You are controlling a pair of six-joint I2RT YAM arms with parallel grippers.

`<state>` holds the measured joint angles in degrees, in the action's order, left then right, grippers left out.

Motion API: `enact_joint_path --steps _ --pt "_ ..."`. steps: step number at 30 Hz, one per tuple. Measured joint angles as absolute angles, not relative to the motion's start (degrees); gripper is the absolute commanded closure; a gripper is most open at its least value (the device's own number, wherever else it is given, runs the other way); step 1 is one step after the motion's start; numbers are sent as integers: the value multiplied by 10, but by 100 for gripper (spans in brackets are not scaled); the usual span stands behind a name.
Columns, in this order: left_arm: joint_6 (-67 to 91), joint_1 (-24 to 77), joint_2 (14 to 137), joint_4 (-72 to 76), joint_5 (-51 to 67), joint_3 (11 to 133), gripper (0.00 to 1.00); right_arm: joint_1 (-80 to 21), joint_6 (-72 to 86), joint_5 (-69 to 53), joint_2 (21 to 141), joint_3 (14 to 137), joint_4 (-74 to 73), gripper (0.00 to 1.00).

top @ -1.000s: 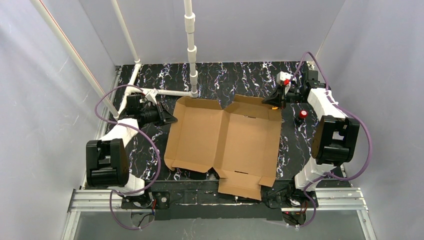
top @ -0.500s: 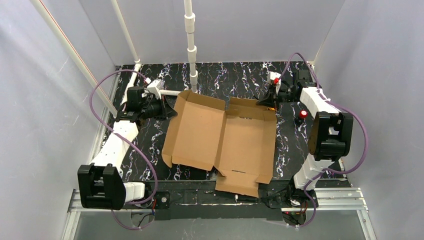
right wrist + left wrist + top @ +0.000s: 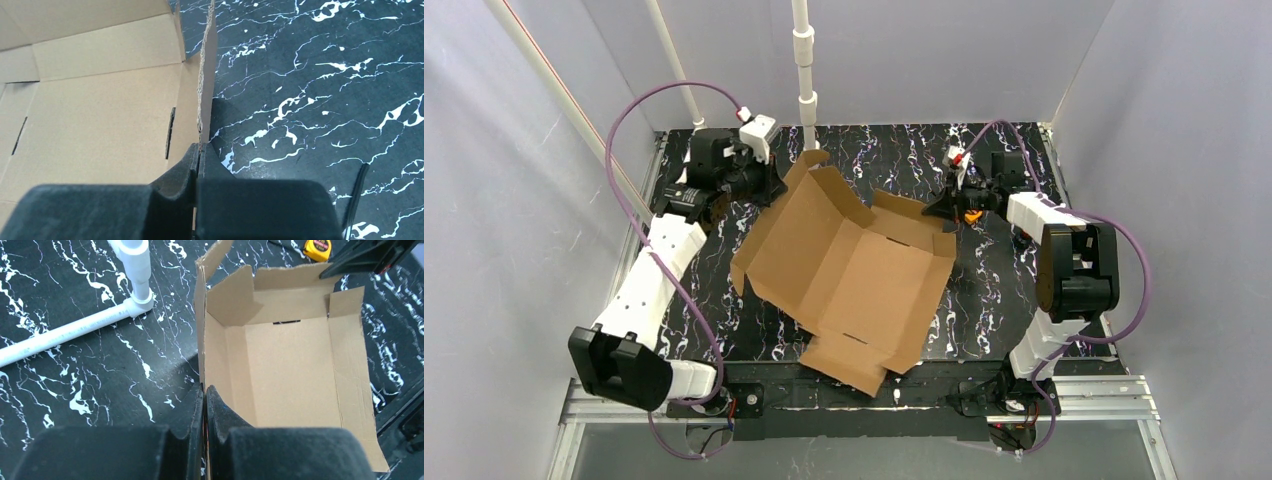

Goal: Fold the paper box

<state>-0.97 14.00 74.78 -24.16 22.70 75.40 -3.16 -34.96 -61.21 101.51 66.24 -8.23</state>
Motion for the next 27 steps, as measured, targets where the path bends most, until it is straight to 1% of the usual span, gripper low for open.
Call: enact_joint_path --steps 3,8,14,21,27 --pt "-36 160 769 -262 206 782 100 -34 -286 -603 1015 652 -25 99" --pt "-62 174 803 -279 195 813 100 -34 -225 -605 1016 638 46 99" --pt "-60 175 815 -283 211 837 100 -39 -188 -601 1025 627 85 99" --pt "-20 176 795 -255 239 816 100 -42 -191 -582 1050 628 85 98" --pt "50 169 777 -214 275 791 100 -42 -250 -593 1070 640 22 96"
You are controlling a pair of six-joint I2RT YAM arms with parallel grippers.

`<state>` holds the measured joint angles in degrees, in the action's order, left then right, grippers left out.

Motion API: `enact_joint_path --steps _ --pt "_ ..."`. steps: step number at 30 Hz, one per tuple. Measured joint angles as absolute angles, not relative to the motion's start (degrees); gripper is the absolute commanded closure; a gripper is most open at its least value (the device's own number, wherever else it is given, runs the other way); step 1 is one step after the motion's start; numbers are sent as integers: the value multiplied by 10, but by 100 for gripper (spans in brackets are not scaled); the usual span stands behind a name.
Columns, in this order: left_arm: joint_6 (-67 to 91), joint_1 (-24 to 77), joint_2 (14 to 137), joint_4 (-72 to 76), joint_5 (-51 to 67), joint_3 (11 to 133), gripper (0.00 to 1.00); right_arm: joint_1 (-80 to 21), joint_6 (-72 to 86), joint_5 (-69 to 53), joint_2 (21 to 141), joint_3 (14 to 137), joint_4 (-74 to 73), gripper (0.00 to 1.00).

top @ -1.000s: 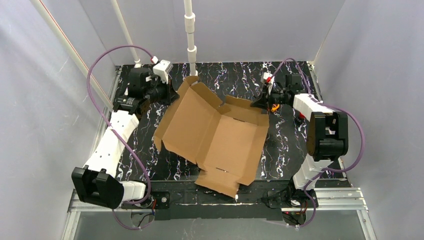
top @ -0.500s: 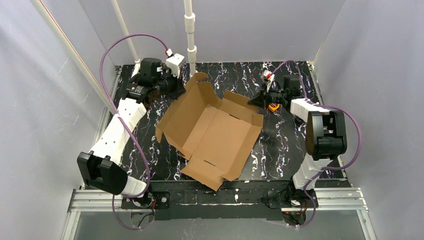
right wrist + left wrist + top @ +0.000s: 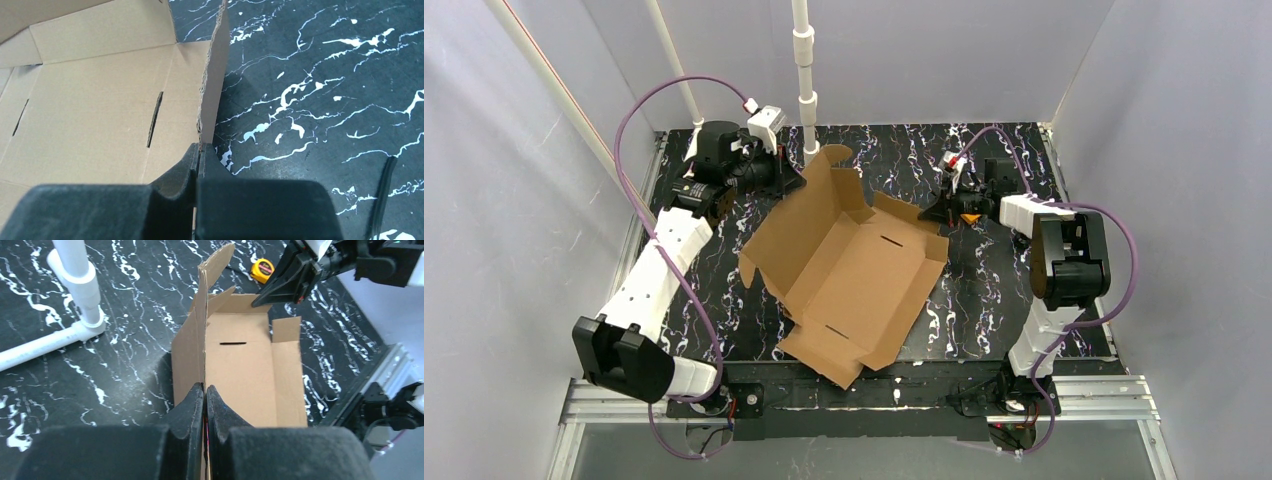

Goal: Fold the paper box

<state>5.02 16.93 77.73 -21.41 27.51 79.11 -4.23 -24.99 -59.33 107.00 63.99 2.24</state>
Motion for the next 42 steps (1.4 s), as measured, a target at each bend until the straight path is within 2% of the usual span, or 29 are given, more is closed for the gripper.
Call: enact_joint_path --steps 5,10,19,23,31,34,38,42 --pt "92 164 778 -192 305 784 100 -43 -310 -621 1071 661 -37 88" --pt "111 162 780 -184 324 785 100 -48 -346 -643 1071 672 -81 71" --pt "116 162 794 -186 348 816 100 -60 -395 -674 1069 714 -173 30" --pt "116 162 800 -193 362 834 100 -68 -405 -679 1052 731 -199 21" --pt "123 163 825 -199 384 843 100 -117 -345 -653 997 771 -166 18" --pt "127 164 828 -202 389 845 100 -152 -321 -637 996 795 -149 21" --pt "133 167 829 -202 395 849 100 -183 -296 -622 1002 828 -144 27" --pt "138 169 829 -202 402 852 100 -190 -280 -609 1020 861 -133 45"
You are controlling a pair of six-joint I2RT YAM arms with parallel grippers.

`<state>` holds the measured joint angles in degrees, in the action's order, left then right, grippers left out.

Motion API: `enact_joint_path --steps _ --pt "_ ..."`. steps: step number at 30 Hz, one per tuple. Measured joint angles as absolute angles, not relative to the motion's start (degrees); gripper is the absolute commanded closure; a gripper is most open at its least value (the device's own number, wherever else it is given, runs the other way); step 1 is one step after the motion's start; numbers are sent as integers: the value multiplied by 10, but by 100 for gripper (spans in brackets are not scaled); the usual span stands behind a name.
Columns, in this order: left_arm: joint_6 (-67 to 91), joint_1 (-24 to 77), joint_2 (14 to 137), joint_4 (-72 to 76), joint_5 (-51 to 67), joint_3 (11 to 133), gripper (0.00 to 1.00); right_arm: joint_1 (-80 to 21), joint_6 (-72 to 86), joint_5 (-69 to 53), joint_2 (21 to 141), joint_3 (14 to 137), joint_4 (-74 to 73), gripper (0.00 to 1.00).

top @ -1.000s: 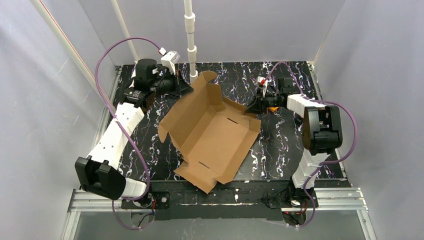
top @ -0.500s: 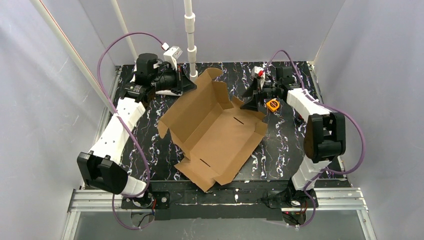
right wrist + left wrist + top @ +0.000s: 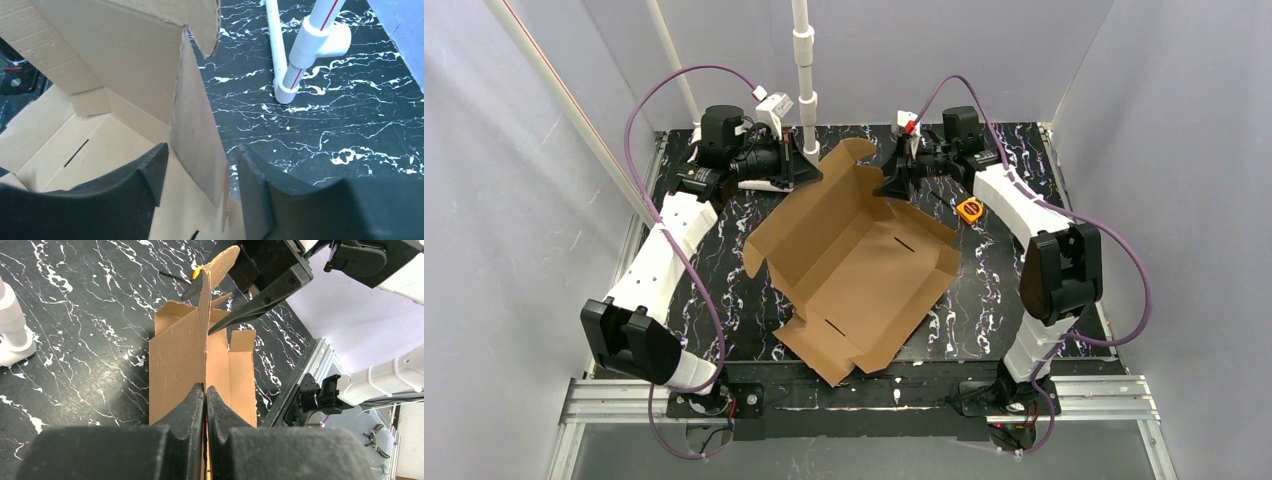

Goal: Fold the paper box

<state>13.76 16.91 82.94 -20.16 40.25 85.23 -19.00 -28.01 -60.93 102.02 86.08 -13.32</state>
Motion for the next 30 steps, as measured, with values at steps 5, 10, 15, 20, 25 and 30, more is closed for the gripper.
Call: enact_joint_path --steps 5,10,15,20,25,30 --pt "145 170 829 -202 408 852 100 -201 -275 -605 1025 865 -130 92" --pt "154 170 829 -204 409 852 67 -209 -287 -604 1025 854 -126 99" --pt "165 162 820 -205 423 836 2 -203 -310 -623 1025 834 -135 99" --pt "212 104 774 -180 485 759 2 -191 -351 -634 1022 825 -157 99" --pt "212 73 749 -187 526 747 2 -183 -362 -631 1022 823 -168 99" --pt "182 81 727 -208 533 747 4 -177 -357 -627 1022 823 -168 99"
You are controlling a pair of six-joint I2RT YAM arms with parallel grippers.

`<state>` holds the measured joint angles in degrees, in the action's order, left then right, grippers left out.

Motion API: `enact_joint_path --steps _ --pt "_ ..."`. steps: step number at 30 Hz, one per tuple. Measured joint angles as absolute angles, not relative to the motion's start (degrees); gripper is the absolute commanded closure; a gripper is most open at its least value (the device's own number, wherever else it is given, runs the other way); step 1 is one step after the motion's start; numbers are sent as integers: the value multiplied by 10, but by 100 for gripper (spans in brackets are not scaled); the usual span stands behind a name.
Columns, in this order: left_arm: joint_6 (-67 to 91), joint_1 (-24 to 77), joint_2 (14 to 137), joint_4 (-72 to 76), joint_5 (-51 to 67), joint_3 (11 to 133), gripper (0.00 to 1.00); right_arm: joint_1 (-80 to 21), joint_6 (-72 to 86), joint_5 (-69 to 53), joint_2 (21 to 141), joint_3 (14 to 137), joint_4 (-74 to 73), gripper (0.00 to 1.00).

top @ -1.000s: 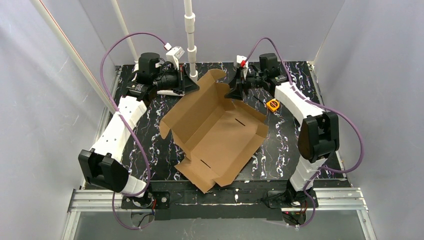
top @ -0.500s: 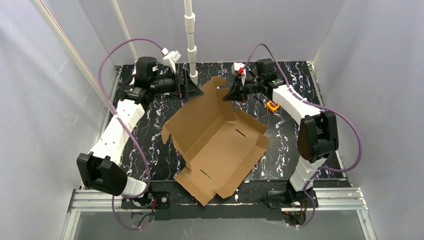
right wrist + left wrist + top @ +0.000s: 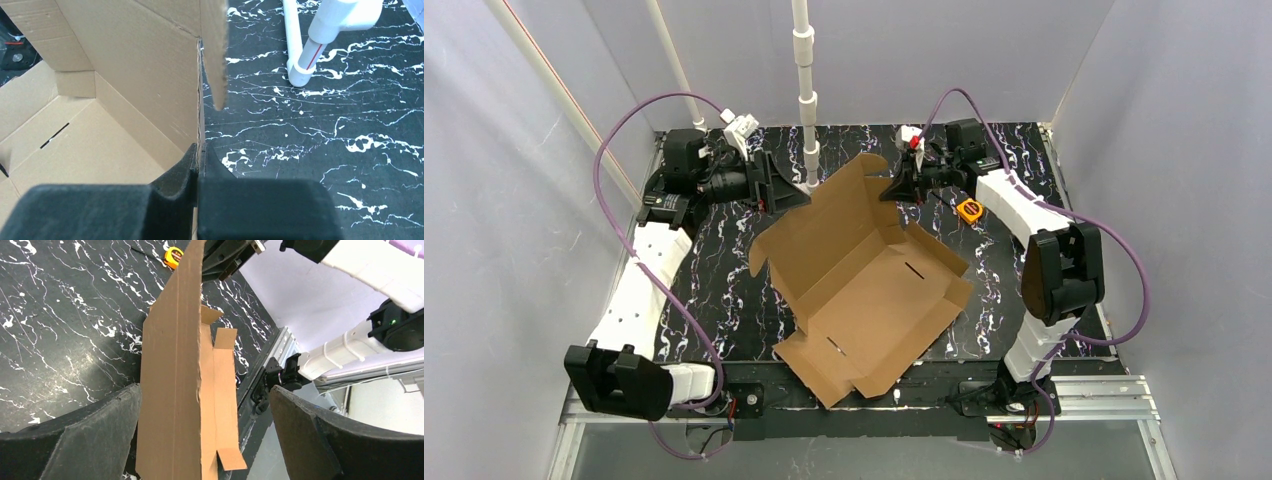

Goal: Fold the paper box

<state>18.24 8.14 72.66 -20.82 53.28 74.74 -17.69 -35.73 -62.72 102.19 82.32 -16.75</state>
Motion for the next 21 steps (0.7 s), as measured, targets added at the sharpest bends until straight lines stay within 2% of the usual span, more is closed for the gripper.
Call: enact_joint_path --steps 6,9,13,17,21 --pt "112 128 724 -265 495 754 17 -155 -340 -628 1022 823 -166 99" --pt "90 147 732 -283 479 759 26 -143 -334 -628 1022 823 -165 99" --pt "65 161 741 -306 448 769 45 -134 -329 -628 1022 823 -165 99" --pt "42 171 753 -331 412 790 53 -132 -323 -628 1022 823 -161 99" --pt "24 179 767 -349 385 802 56 -132 -316 -628 1021 823 -156 99"
